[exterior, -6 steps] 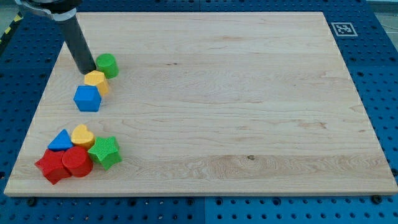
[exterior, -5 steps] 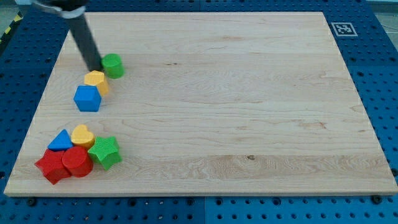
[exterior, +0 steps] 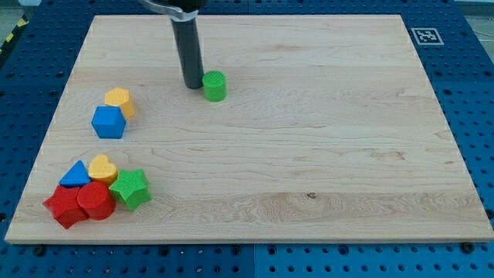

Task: Push green circle towards right center of the board

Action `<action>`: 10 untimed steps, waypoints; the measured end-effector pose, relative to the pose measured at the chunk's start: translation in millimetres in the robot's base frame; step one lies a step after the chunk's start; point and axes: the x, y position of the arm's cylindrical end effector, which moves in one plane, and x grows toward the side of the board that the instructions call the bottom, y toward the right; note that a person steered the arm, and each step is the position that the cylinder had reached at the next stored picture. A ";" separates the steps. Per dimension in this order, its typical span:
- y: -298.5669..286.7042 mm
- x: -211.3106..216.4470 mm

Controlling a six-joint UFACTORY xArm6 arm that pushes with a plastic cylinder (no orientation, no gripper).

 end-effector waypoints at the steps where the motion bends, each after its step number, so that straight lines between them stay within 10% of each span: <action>1: 23.7 0.0; 5: 39.2 13.5; 10: 190.3 44.4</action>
